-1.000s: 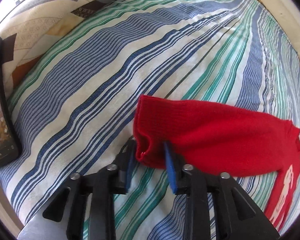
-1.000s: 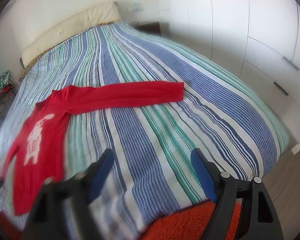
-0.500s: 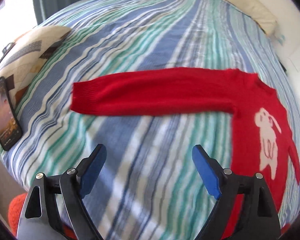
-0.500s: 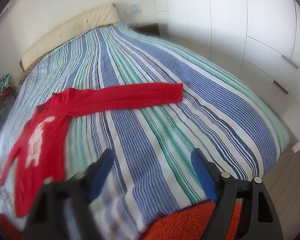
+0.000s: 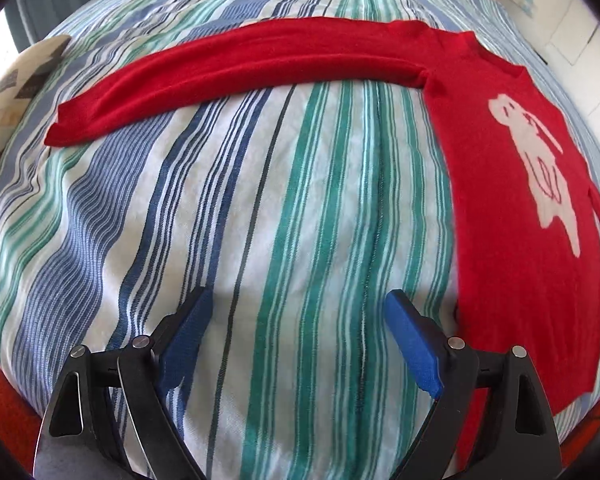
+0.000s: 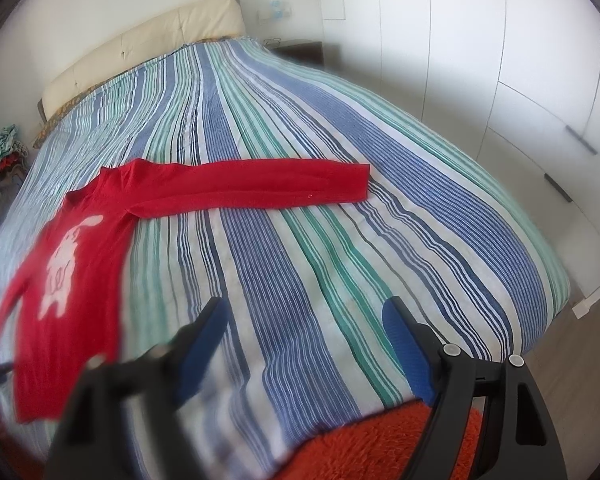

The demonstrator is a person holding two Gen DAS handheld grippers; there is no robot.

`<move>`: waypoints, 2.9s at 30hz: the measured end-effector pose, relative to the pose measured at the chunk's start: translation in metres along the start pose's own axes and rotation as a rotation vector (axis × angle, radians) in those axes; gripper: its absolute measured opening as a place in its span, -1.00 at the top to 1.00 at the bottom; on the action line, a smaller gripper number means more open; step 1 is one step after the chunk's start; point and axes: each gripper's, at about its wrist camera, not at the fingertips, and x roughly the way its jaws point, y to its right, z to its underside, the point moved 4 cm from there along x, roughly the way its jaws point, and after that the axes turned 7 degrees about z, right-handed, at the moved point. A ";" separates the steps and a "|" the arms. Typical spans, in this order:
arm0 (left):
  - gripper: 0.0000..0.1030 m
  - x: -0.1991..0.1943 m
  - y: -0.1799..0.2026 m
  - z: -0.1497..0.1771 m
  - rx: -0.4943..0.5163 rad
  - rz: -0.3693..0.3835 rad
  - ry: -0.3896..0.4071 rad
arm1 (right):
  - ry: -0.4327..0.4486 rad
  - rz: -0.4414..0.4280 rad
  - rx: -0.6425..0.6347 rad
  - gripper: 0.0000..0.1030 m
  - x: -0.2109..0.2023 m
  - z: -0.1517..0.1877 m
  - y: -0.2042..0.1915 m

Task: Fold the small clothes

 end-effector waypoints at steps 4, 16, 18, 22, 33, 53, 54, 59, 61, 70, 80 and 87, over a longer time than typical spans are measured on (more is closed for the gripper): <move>-0.88 0.002 0.003 0.000 0.008 -0.016 -0.005 | 0.003 0.003 -0.008 -0.54 0.000 0.000 -0.001; -0.99 0.015 0.015 0.001 0.032 -0.056 -0.014 | -0.007 -0.007 0.011 -0.54 0.003 0.000 0.002; -0.99 0.016 0.017 0.003 0.035 -0.064 -0.008 | -0.004 -0.006 0.008 -0.54 0.002 0.000 0.002; -0.99 0.019 0.017 0.006 0.033 -0.066 -0.007 | -0.006 -0.007 0.010 -0.54 0.002 0.000 0.001; -0.99 0.020 0.010 0.013 0.083 -0.053 0.001 | -0.006 -0.004 0.004 -0.54 0.001 0.001 0.001; -0.98 -0.016 0.015 0.006 0.037 0.023 0.101 | -0.008 -0.007 0.006 -0.54 0.001 0.001 0.001; -0.98 -0.019 0.014 0.005 0.040 0.025 0.110 | -0.008 -0.006 0.006 -0.54 0.001 0.001 0.001; -0.98 -0.037 0.017 0.003 0.060 0.035 0.162 | -0.023 -0.007 -0.004 -0.54 0.004 0.003 -0.001; -0.98 -0.042 0.020 0.004 0.075 0.034 0.178 | -0.050 -0.016 -0.013 -0.54 0.008 0.004 -0.003; -0.98 -0.040 0.017 0.008 0.111 -0.001 0.196 | -0.204 -0.205 0.072 -0.54 0.039 -0.012 -0.008; -0.98 -0.042 0.001 0.004 0.041 0.002 0.214 | -0.111 -0.306 0.575 -0.54 0.067 -0.079 0.057; -0.98 -0.039 0.004 0.005 0.045 0.001 0.222 | -0.197 -0.388 0.713 -0.54 0.104 -0.077 0.060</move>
